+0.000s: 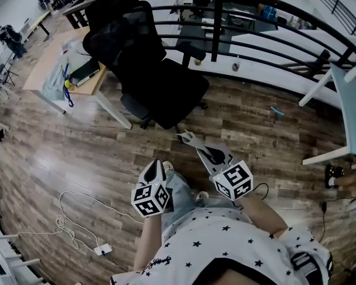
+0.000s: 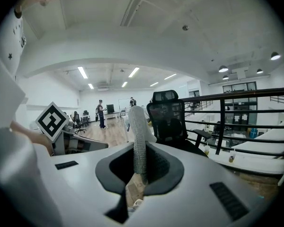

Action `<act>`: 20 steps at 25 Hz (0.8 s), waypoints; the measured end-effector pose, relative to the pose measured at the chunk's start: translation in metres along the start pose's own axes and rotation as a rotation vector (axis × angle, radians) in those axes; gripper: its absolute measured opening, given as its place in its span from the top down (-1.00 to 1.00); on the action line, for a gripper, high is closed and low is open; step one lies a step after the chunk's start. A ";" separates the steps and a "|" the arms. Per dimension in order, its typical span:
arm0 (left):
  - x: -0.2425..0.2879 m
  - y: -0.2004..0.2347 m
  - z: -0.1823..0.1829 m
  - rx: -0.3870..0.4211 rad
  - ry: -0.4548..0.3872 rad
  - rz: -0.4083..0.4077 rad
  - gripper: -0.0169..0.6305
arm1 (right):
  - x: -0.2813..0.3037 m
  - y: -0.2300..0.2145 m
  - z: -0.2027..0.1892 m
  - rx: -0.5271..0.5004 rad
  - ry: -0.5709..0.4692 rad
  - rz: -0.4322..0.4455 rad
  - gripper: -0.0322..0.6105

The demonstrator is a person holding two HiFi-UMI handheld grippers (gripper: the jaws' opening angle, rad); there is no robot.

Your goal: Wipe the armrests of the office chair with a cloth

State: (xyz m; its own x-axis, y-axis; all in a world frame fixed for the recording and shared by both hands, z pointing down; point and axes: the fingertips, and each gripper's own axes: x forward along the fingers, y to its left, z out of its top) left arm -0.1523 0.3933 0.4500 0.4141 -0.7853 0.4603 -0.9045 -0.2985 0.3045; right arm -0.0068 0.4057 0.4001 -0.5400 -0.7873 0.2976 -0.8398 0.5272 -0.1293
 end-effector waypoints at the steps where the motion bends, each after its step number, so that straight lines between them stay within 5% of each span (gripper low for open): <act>1: 0.002 0.003 0.000 -0.003 0.001 0.003 0.92 | 0.004 -0.001 0.000 0.001 0.002 0.003 0.82; 20: 0.102 0.080 0.067 -0.048 -0.011 0.006 0.92 | 0.137 -0.046 0.039 -0.045 0.031 0.005 0.82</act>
State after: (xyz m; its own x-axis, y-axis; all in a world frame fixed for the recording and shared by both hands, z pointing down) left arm -0.1894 0.2524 0.4653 0.4073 -0.7928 0.4534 -0.9009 -0.2674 0.3419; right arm -0.0443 0.2612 0.4097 -0.5419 -0.7746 0.3263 -0.8333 0.5456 -0.0888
